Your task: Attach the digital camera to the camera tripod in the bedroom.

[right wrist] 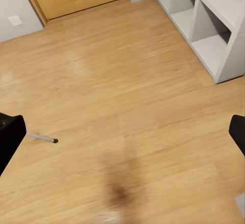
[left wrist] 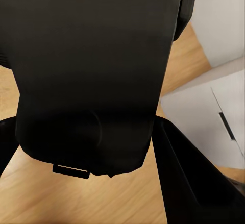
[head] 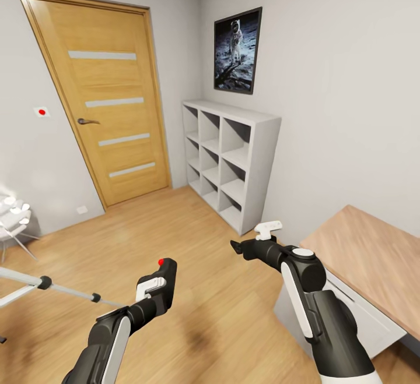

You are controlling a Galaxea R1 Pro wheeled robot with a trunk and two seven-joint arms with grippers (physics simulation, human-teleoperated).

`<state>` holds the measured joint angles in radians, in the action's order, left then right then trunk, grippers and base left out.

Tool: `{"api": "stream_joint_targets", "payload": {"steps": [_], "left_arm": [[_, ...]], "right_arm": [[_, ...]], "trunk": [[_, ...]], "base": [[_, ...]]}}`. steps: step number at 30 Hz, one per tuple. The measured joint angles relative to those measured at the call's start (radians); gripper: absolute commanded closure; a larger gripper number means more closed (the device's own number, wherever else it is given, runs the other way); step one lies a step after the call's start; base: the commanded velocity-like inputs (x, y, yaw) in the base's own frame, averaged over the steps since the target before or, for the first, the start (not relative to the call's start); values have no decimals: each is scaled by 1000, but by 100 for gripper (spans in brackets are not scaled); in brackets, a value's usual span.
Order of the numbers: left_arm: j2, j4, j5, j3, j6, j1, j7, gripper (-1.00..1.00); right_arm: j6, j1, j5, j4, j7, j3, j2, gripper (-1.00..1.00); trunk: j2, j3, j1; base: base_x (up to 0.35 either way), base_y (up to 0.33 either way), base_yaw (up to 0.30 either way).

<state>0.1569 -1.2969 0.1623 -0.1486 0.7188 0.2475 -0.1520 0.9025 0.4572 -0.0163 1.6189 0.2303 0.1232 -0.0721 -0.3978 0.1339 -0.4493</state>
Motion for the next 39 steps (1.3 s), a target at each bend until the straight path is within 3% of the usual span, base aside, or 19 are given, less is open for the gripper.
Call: {"api": "stream_joint_targets", "payload": {"steps": [39], "left_arm": [[0,-2,0,0,0,0,-1,100]], "right_arm": [[2,-3,0,0,1,4,0,-100]], "trunk": [[0,-62,0]], "base": [[0,0,0]]}}
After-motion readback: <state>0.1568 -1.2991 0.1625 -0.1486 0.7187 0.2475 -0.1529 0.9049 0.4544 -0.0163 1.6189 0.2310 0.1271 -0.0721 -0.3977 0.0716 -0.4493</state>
